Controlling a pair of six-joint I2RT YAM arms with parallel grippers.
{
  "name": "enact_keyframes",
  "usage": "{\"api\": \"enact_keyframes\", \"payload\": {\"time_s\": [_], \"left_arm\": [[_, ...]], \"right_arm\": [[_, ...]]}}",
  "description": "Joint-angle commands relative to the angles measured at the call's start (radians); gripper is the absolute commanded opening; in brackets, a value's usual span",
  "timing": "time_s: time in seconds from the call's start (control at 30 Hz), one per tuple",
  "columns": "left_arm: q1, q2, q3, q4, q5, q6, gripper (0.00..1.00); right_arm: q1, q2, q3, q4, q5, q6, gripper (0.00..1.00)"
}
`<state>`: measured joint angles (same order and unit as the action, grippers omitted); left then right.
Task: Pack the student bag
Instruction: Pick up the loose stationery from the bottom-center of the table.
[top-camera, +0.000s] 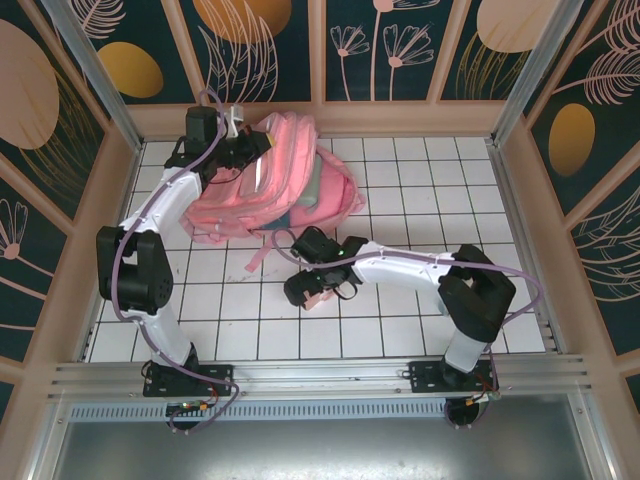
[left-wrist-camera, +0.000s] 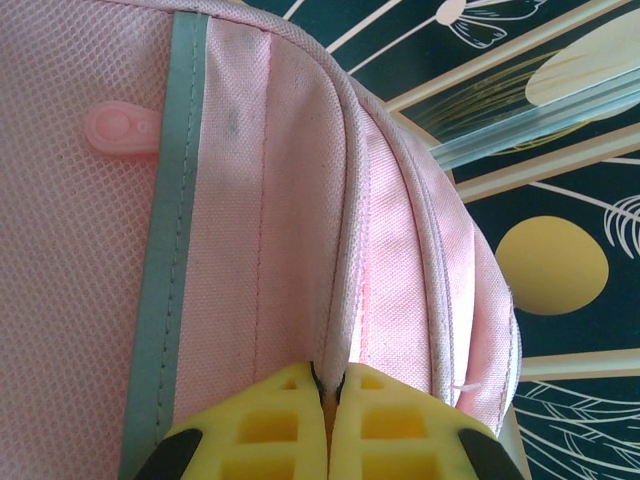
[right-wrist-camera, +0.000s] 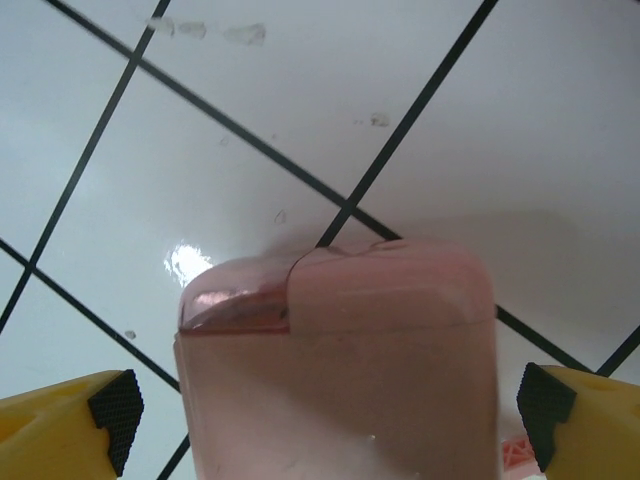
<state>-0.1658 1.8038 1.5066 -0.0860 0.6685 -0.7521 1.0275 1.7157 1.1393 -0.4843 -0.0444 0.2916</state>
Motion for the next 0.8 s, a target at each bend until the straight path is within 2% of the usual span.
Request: {"api": "enact_keyframes", "payload": {"time_s": [0.0,0.23,0.5,0.63,0.77], "left_arm": [[0.002,-0.058,-0.016,0.031,0.005,0.014,0.0],[0.0,-0.072,-0.025,0.027,0.003,0.016,0.0],[0.002,-0.073,-0.017,0.025,0.011,0.015,0.0],[0.002,-0.075,-0.017,0.033,0.017,0.006,0.0],[0.002,-0.075,-0.018,0.042,0.028,-0.001,0.0]], "right_arm": [[0.017,0.021,0.003,-0.055,0.032,-0.035,0.99],[0.02,0.084,0.014,-0.054,0.088,-0.025,0.98],[0.006,0.066,0.042,-0.048,0.137,0.001,0.75],[-0.049,0.032,0.07,-0.058,0.148,0.002,0.74],[-0.147,0.018,0.125,-0.063,0.132,-0.019,0.73]]}}
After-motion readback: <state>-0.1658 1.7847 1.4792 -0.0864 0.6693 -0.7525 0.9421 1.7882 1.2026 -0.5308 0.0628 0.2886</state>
